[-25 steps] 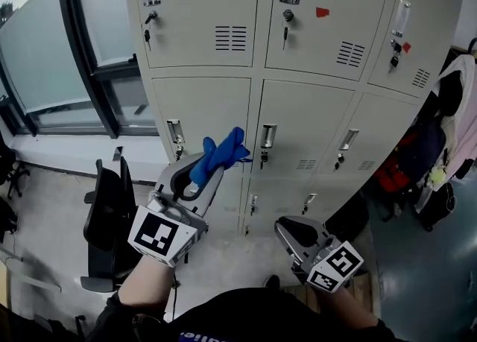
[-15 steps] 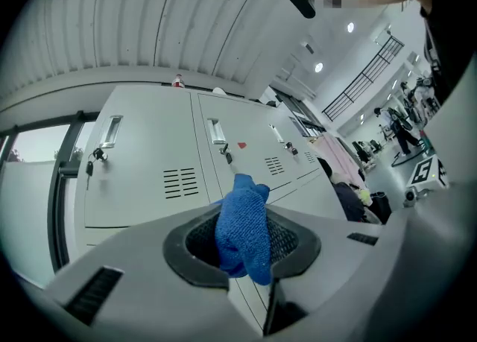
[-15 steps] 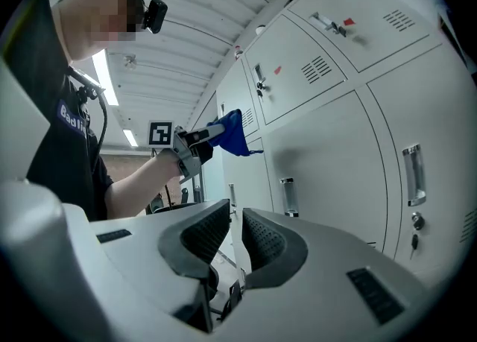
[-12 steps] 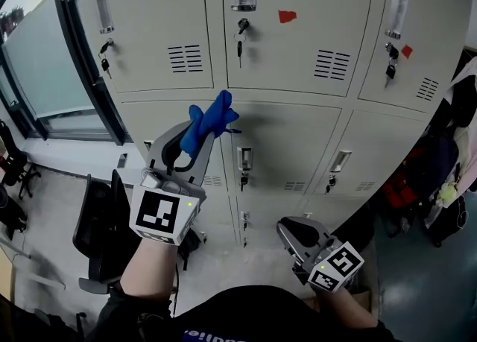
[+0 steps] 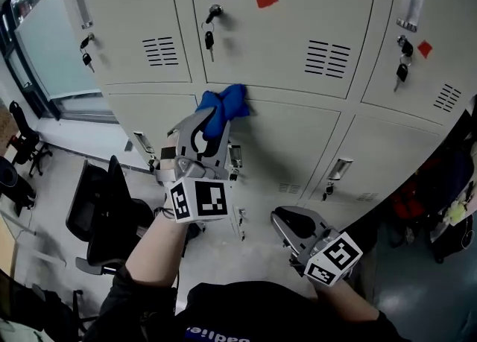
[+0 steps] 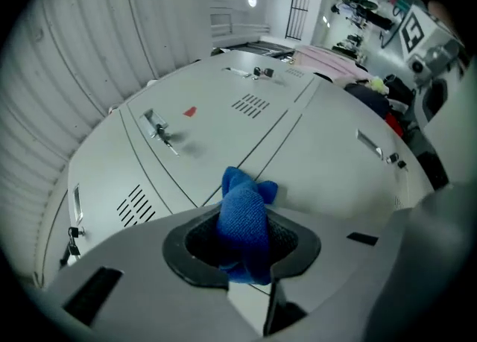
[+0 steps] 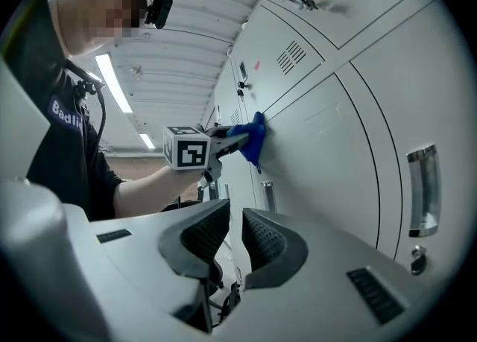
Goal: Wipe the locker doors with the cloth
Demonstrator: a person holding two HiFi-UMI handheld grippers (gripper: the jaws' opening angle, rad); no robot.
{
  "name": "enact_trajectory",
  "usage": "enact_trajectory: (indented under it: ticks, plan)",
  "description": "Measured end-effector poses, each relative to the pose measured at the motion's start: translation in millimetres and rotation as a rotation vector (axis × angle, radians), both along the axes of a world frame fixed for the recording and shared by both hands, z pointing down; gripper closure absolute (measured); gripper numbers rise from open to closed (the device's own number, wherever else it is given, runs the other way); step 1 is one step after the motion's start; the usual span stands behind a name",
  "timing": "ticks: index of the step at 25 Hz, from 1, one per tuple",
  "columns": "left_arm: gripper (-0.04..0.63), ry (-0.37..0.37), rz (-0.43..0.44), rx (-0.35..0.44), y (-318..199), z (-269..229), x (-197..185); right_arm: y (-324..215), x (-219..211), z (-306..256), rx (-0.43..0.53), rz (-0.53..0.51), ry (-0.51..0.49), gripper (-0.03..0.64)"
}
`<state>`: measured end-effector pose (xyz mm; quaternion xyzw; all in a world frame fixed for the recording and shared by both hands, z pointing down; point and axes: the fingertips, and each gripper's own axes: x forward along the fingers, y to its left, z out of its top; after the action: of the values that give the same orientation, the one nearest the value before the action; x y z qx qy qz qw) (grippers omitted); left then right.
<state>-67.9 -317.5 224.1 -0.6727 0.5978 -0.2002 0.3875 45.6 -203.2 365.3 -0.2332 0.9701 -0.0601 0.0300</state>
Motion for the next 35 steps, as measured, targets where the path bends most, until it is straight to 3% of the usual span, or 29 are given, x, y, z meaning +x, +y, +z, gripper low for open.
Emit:
enact_trajectory:
  ticks: [7, 12, 20, 26, 35]
  plan:
    - [0.494, -0.228, -0.056, 0.044, -16.6, 11.8, 8.2, 3.2, -3.9, -4.6, 0.009, 0.0, 0.002, 0.569]
    - [0.494, -0.357, -0.022, 0.062, -18.5, 20.7, 10.3, 0.5, -4.7, -1.8, 0.001, 0.046, 0.009, 0.569]
    - [0.493, -0.441, 0.081, 0.005, -18.4, 68.9, 15.1, 7.1, -28.1, -1.2, -0.01, 0.084, 0.018, 0.569]
    - [0.494, -0.502, 0.128, -0.089, -17.7, 123.3, 20.8, 12.9, -35.9, 1.6, -0.012, 0.095, 0.035, 0.569]
    - [0.493, -0.475, 0.131, -0.184, -12.1, 169.5, 24.9, 21.0, -35.4, 5.9, -0.025, 0.102, 0.045, 0.569]
